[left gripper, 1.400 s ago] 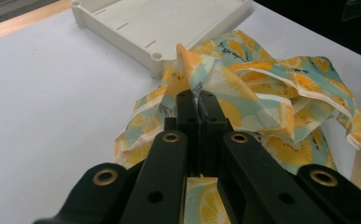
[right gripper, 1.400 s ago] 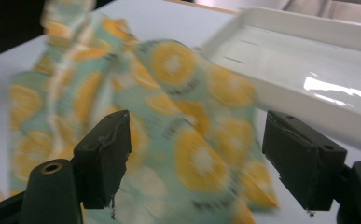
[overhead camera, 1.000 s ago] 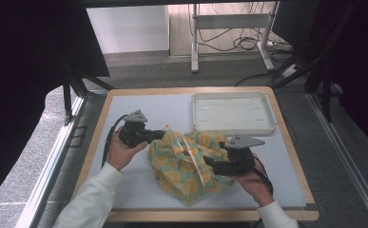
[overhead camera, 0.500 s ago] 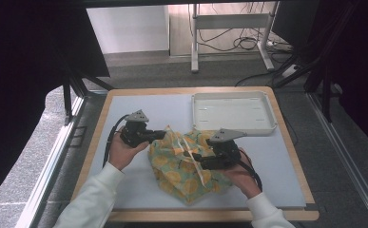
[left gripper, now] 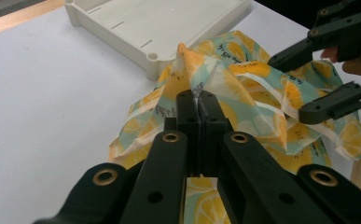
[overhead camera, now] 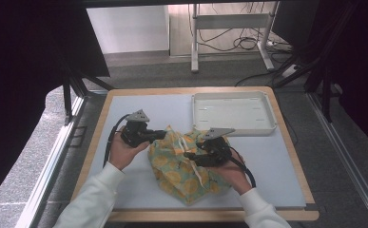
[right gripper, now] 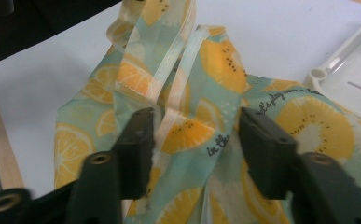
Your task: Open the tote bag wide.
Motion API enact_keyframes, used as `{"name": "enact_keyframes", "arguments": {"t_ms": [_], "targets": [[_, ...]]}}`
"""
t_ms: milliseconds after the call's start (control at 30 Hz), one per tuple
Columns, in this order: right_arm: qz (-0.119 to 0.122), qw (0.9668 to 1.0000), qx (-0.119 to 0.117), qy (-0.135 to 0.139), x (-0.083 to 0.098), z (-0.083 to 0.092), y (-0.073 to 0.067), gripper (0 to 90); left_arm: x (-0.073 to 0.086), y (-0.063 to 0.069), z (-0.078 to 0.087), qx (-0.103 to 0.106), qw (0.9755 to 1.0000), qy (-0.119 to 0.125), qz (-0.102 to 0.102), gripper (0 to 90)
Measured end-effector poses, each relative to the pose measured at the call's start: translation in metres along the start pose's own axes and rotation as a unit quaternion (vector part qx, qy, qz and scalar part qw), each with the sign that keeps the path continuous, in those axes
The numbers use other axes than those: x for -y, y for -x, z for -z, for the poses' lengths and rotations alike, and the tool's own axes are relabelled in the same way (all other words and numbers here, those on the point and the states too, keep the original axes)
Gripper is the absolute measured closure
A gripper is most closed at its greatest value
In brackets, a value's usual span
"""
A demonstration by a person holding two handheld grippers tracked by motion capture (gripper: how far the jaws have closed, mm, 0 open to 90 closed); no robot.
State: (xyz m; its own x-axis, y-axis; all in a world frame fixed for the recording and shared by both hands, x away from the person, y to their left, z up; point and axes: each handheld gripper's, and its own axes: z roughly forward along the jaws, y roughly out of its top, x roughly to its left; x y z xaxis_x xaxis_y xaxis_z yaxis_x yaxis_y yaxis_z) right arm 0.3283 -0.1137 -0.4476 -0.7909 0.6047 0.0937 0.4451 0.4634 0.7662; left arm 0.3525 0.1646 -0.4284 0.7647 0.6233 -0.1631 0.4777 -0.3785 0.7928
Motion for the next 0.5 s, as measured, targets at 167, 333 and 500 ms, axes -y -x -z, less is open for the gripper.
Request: {"name": "enact_keyframes", "arguments": {"t_ms": [167,333,500], "targets": [[0.001,1.0000,-0.004,0.002,-0.0004,-0.0018,0.0016,73.8,0.0001,0.0008,-0.0001,0.001,1.0000,-0.001,0.001,90.0],[-0.001,0.9999,-0.011,0.012,-0.0012,0.0005,0.0036,85.6,0.0011,0.0005,-0.0002,0.001,1.0000,-0.001,0.002,90.0],[0.000,0.9997,-0.004,0.022,-0.0014,0.0029,0.0041,87.4,0.0019,0.0005,-0.0001,0.003,1.0000,0.000,0.000,90.0]]}}
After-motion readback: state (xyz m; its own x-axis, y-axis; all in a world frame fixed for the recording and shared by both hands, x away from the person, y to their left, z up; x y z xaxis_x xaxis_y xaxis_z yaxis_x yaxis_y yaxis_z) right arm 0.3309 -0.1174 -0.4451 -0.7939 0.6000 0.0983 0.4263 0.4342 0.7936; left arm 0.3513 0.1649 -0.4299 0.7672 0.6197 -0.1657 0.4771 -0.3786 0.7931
